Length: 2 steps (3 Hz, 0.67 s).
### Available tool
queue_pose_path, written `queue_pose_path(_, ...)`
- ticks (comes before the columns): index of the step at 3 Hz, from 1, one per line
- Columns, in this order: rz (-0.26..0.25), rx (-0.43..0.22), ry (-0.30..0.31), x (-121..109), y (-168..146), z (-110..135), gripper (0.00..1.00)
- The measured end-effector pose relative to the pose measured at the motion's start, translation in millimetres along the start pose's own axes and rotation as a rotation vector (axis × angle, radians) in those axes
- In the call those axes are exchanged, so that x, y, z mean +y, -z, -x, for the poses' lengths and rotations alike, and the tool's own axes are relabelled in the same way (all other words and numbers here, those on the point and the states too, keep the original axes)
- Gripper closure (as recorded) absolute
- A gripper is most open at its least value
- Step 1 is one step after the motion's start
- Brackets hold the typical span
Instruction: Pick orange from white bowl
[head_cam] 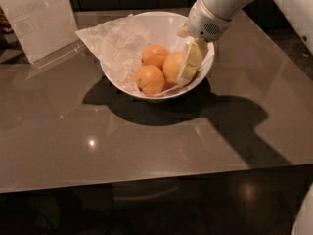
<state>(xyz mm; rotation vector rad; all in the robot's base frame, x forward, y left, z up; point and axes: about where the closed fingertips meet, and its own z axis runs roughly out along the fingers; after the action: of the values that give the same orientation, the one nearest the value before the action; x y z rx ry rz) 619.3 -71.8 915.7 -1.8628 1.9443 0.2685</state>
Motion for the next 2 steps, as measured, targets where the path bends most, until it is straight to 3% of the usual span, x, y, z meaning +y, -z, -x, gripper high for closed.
queue_pose_path(2,0.03,-0.002,-0.062,-6.1,-21.9,-17.1,0.03)
